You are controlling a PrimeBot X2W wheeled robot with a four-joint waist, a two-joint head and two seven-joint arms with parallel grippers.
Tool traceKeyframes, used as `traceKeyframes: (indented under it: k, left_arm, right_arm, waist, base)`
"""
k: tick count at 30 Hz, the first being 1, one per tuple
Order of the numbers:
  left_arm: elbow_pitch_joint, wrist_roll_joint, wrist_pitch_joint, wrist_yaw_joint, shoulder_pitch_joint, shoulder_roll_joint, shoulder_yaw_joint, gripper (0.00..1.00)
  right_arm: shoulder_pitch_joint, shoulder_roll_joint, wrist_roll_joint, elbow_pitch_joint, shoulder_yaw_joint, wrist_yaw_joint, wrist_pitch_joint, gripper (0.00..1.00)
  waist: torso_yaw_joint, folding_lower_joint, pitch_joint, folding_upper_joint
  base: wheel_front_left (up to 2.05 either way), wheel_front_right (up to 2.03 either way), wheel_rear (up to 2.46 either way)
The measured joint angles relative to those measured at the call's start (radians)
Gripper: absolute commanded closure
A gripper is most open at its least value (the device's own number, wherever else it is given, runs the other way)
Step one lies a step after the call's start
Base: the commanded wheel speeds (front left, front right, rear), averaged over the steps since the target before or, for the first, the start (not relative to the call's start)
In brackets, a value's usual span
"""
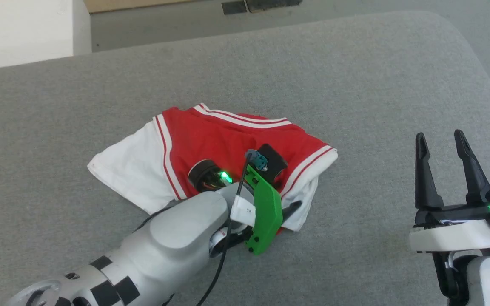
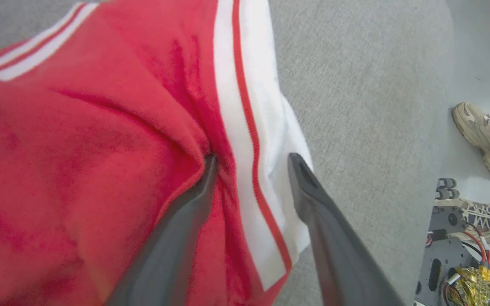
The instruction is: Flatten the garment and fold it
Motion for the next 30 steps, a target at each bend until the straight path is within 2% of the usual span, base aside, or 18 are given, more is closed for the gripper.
traceKeyframes:
  k: [4,7,9,12,14,16,19,22,25,30]
  left_arm:
    - [0.023,0.065,-0.197,0.010,-0.001,-0.018,0.022,0.00]
    - [0.021,0.106,-0.323,0.061,-0.001,-0.027,0.047,0.00]
    - [0.018,0.138,-0.410,0.115,0.000,-0.029,0.066,0.00]
    - [0.001,0.198,-0.482,0.226,0.007,-0.021,0.117,0.00]
    - [-0.026,0.237,-0.492,0.295,0.022,-0.010,0.167,0.00]
    - [-0.107,0.313,-0.492,0.372,0.051,0.017,0.260,0.00]
    - [-0.228,0.432,-0.496,0.451,0.120,0.059,0.379,0.00]
    - [-0.336,0.508,-0.496,0.487,0.228,0.083,0.502,0.00]
    - [-0.414,0.574,-0.496,0.505,0.336,0.096,0.616,0.00]
    - [-0.481,0.631,-0.496,0.492,0.508,0.089,0.788,0.00]
  right_arm:
    - [0.020,0.000,-0.007,0.005,-0.007,0.000,0.000,0.00]
    - [0.039,0.000,-0.014,0.007,-0.012,0.000,0.000,0.00]
    - [0.048,0.000,-0.015,0.008,-0.015,0.000,0.000,0.00]
    - [0.064,0.000,-0.015,0.007,-0.019,0.000,0.000,0.00]
    - [0.069,0.000,-0.015,0.005,-0.022,0.000,0.000,0.00]
    - [0.075,0.000,-0.015,0.003,-0.026,0.000,0.000,0.00]
    - [0.079,0.000,-0.015,0.002,-0.031,0.000,0.000,0.00]
    - [0.085,0.000,-0.015,0.001,-0.037,0.000,0.000,0.00]
    - [0.093,0.000,-0.015,0.001,-0.041,0.000,0.000,0.00]
    - [0.101,0.000,-0.011,-0.002,-0.048,0.000,0.000,0.00]
  waist:
    - [0.020,0.0000,-0.039,0.0000]
    - [0.040,0.0000,-0.073,0.0000]
    - [0.054,0.0000,-0.094,0.0000]
    - [0.082,0.0000,-0.122,0.0000]
    - [0.100,0.0000,-0.135,0.0000]
    - [0.120,0.0000,-0.148,0.0000]
    - [0.144,0.0000,-0.165,0.0000]
    - [0.164,0.0000,-0.180,0.0000]
    - [0.177,0.0000,-0.195,0.0000]
    - [0.192,0.0000,-0.214,0.0000]
  base:
    - [0.00,0.00,0.00]
    - [0.00,0.00,0.00]
    - [0.00,0.00,0.00]
    - [0.00,0.00,0.00]
    - [0.00,0.00,0.00]
    - [0.00,0.00,0.00]
    - [0.00,0.00,0.00]
    - [0.00,0.00,0.00]
    - [0.00,0.00,0.00]
    - [0.00,0.00,0.00]
